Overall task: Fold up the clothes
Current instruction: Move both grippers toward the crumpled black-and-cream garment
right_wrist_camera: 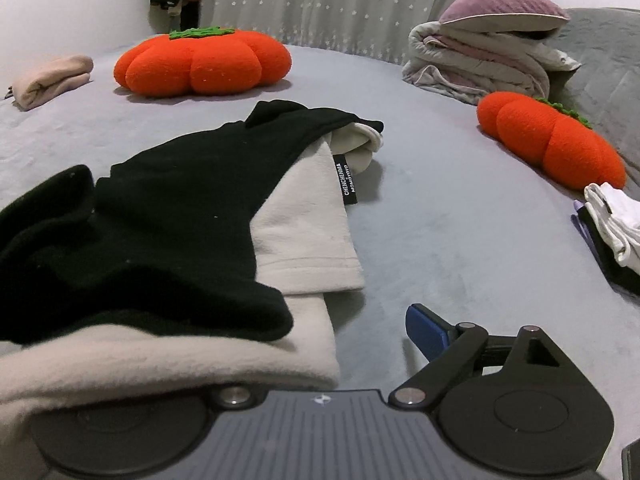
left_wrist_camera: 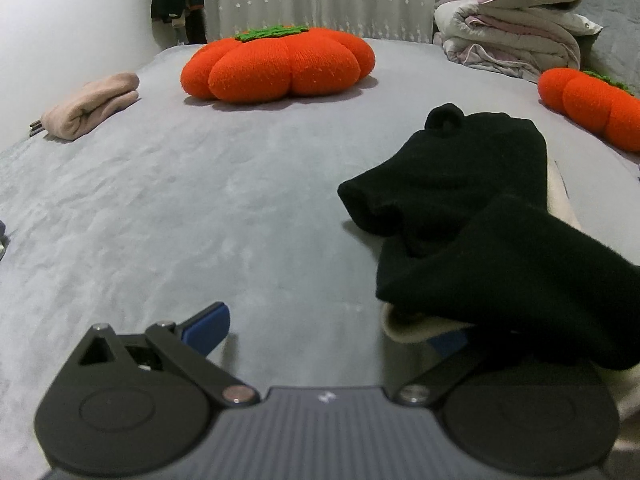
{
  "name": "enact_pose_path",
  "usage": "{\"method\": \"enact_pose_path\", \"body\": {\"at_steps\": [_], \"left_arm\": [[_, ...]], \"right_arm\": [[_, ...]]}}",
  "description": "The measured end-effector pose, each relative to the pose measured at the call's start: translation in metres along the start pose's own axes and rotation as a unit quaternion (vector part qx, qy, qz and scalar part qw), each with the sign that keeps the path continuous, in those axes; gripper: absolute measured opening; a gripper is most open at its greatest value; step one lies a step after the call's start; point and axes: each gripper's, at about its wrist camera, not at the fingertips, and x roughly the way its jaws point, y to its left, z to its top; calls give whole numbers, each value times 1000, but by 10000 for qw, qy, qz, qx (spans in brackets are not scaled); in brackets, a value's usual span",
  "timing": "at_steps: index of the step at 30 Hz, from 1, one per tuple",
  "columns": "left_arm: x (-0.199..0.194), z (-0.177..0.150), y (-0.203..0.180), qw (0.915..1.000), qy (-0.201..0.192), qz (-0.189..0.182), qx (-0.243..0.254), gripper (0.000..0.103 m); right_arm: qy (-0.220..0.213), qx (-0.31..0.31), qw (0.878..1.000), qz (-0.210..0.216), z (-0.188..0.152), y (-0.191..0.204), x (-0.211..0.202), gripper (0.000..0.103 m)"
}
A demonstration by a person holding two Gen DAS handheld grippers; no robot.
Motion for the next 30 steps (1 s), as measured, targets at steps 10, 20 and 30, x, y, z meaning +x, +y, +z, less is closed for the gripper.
{"method": "enact_pose_path", "body": {"at_steps": [10,20,30], "left_arm": [[-7,9,0,10000,33,-50,-46,103],[-9,12,-5,9999,-21,-105,-30,103],[-14,13,-7,9996,-171,-208,12,99]], "right_arm": [[44,135,9997,203,7,-1,-5,82],[61,448,9962,740,11,-6,-6,52],[-78,653,9922,1057,12,-12,-11,30]]}}
